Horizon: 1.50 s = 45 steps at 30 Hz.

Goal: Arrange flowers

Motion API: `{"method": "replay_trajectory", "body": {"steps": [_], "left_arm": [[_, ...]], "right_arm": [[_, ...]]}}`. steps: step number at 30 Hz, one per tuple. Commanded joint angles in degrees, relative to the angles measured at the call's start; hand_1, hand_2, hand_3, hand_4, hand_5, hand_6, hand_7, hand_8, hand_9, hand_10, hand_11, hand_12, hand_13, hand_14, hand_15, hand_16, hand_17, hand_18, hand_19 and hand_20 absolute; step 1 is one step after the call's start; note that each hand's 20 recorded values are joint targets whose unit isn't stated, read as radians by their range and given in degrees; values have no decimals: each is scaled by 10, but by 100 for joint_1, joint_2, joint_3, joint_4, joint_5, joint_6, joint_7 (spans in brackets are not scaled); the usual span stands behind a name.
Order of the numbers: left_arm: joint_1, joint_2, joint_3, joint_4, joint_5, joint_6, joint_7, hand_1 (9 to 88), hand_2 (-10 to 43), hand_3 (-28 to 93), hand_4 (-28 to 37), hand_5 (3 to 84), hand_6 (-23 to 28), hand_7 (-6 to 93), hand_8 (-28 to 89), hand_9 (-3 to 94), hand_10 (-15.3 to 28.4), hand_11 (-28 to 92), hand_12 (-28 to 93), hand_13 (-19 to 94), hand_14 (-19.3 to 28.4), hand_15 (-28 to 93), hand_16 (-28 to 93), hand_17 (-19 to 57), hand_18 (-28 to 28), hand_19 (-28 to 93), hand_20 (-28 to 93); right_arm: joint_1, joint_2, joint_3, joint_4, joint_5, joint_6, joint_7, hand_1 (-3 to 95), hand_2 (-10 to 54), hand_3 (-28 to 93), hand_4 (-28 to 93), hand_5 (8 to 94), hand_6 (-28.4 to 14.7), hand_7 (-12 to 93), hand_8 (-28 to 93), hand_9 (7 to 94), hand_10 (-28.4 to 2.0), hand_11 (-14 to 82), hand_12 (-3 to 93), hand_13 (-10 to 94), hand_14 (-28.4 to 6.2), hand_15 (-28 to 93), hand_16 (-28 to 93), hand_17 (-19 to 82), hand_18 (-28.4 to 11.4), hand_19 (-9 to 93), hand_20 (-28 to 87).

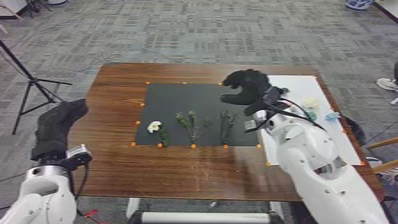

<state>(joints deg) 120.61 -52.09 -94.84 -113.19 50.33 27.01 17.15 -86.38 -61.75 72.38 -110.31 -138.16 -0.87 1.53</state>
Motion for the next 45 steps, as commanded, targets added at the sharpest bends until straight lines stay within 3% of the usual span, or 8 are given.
{"method": "replay_trajectory", "body": {"steps": [1,11,22,28,45], "left_arm": [[240,-81,-104,-90,7,35,86,221,65,696,-283,531,17,232,-84,496,129,237,159,388,162,227,14,83,112,77,204],[261,-100,-85,-89,135,-50,115,225,64,695,-283,534,18,233,-84,499,131,241,157,391,166,237,12,82,112,81,202],[326,-97,-164,-124,147,-19,155,227,61,696,-283,536,17,233,-84,505,133,246,159,398,167,250,13,81,113,85,202],[279,-79,-133,-116,163,-19,148,230,61,695,-283,536,17,234,-84,508,133,249,160,399,167,255,11,81,113,86,201],[285,-145,-91,-117,199,-79,79,233,60,693,-283,538,17,234,-84,512,135,253,160,406,172,266,10,81,114,87,201]], "right_arm": [[-186,715,1145,697,-360,386,255,339,-95,689,-152,601,-6,196,-87,692,-124,145,180,820,-77,561,352,521,-194,932,546],[-170,586,1834,1500,-918,107,319,344,-95,692,-160,618,12,216,-102,705,-125,153,181,814,-79,573,351,517,-195,932,547],[-690,542,2077,1423,-900,-146,298,346,-95,690,-160,630,19,224,-108,728,-129,167,185,814,-81,583,349,520,-198,932,553],[-585,562,1986,1471,-940,-458,316,345,-95,683,-160,634,16,226,-108,743,-128,188,194,813,-82,591,351,521,-199,932,554],[-634,439,2028,1823,-1330,-661,73,343,-95,678,-157,633,18,226,-110,738,-130,186,194,811,-83,596,351,521,-199,932,560]]}}
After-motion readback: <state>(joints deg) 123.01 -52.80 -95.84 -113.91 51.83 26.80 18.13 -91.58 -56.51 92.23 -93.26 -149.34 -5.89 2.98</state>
